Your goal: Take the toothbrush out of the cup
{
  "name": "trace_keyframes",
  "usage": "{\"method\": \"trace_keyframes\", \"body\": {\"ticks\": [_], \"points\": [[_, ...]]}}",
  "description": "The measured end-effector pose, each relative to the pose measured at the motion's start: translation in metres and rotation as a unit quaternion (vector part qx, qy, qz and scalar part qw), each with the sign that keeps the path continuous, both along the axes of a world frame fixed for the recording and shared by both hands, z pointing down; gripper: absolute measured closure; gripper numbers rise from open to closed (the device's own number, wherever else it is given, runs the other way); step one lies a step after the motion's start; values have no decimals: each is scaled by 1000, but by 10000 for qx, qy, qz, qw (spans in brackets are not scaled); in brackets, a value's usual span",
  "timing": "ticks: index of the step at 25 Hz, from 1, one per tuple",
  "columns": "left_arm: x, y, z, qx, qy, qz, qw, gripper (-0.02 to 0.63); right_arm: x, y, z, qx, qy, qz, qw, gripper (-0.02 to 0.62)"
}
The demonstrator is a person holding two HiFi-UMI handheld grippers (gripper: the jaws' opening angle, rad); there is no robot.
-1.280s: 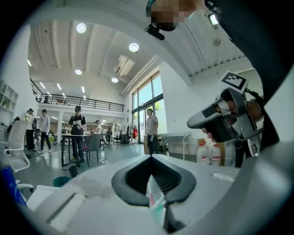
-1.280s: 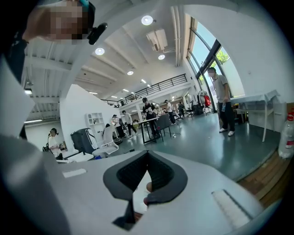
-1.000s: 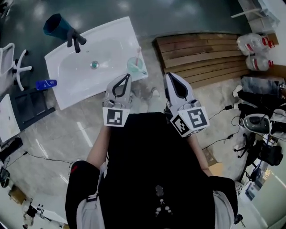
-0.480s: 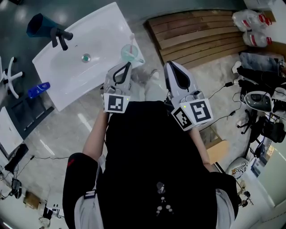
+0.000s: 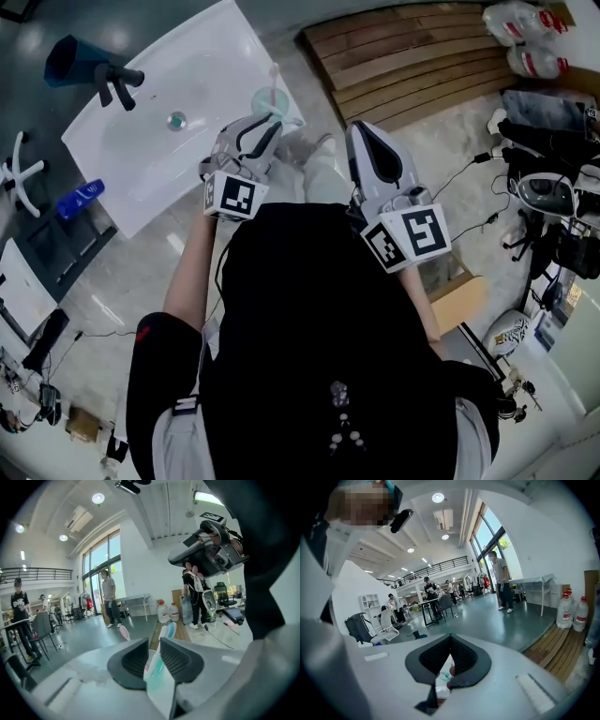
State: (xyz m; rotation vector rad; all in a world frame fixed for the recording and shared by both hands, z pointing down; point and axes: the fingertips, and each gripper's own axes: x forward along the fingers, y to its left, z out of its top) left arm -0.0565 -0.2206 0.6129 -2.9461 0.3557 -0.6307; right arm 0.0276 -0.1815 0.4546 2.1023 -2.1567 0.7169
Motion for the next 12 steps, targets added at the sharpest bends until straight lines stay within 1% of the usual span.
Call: {"method": "trace_keyframes", "body": {"ticks": [3, 5, 12], "points": [[2, 1, 11, 71, -304, 587, 9978, 520, 2, -1, 1, -22, -4, 105, 9999, 592], [3, 1, 17, 140, -459, 852, 9952, 519, 3, -3, 2, -31, -2, 162, 9999, 592], [11, 0, 24, 263, -662, 1224, 9899, 520, 5, -10, 3, -65, 19, 262, 9996, 592]]}}
